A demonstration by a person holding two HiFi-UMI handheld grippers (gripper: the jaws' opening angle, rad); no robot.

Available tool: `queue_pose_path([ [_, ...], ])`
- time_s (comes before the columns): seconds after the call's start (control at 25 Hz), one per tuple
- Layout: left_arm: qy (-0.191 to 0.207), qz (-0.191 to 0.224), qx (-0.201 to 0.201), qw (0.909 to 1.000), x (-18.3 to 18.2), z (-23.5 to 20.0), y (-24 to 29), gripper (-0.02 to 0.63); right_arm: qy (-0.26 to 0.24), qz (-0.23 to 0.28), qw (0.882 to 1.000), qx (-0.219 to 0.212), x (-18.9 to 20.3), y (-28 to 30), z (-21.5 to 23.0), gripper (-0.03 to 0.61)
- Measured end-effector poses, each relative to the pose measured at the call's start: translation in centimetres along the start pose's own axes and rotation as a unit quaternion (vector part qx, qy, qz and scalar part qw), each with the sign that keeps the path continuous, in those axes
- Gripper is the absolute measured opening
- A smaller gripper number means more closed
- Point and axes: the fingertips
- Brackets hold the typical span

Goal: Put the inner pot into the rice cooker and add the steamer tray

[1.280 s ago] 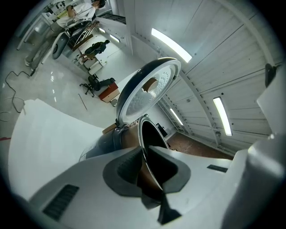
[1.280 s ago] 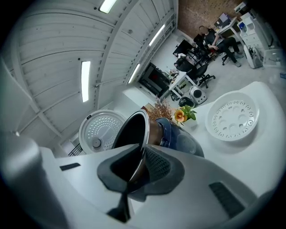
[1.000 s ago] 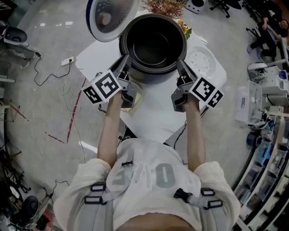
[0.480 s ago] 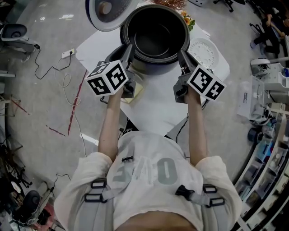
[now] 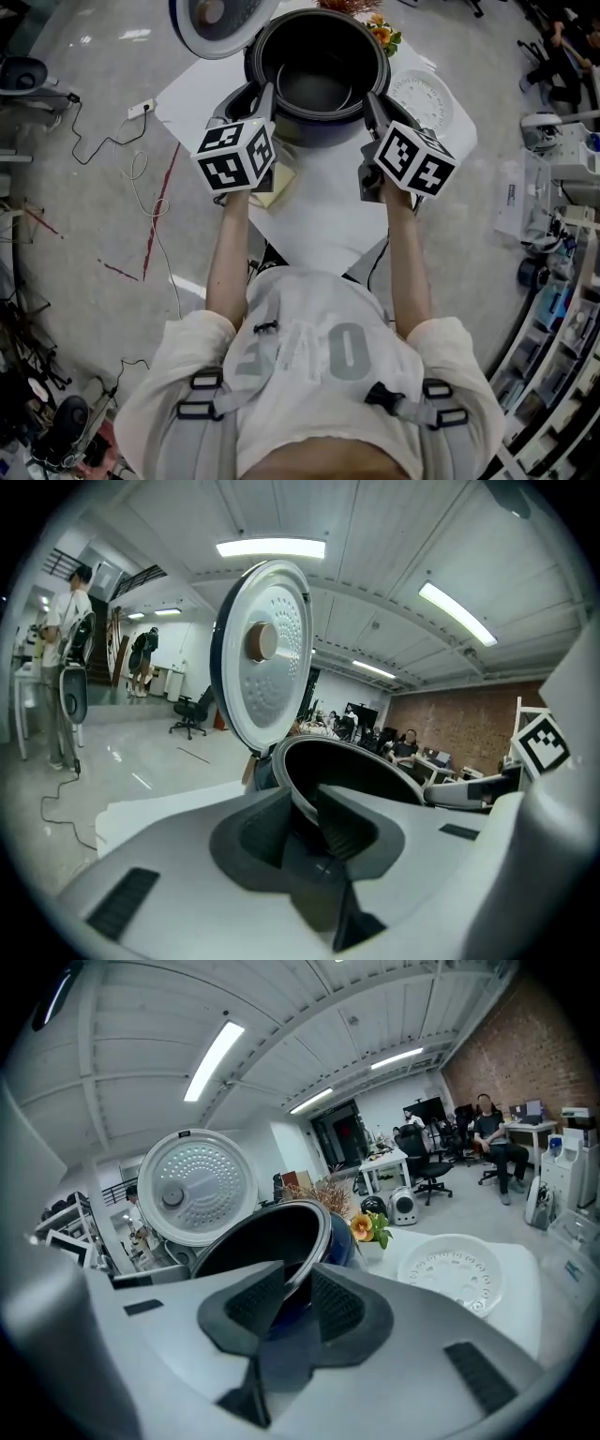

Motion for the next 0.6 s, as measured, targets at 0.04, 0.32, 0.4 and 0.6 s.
queue_pose_path([
  [0.04, 0.013, -0.003, -0.005, 0.9999, 0.05, 0.01, 0.02, 0.077, -0.006, 0.001, 1.000, 0.003, 0.02, -0.01, -0.04, 0.097],
  [0.32, 0.040, -0.007, -0.014, 0.9991, 0.14, -0.25, 0.25, 0.077, -0.028, 0.014, 0.999, 0.023, 0.16, 0.18, -0.06, 0.101],
  [0.4, 0.045, -0.007, -0.012, 0.9989, 0.13, -0.18, 0.37, 0.077, -0.028, 0.024, 0.999, 0.023, 0.11, 0.15, 0.01, 0.104],
  [0.6, 0.056, -0.007, -0.019, 0.9982, -0.03, -0.37, 0.48, 0.077, -0.029, 0.037, 0.999, 0.022, 0.15, 0.18, -0.20, 0.118],
])
Point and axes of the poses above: the fingertips, and each gripper's own axes: y forward along the fingers, z to its right, x out of its underside, and after that the axes turned 6 degrees about x, right-handed
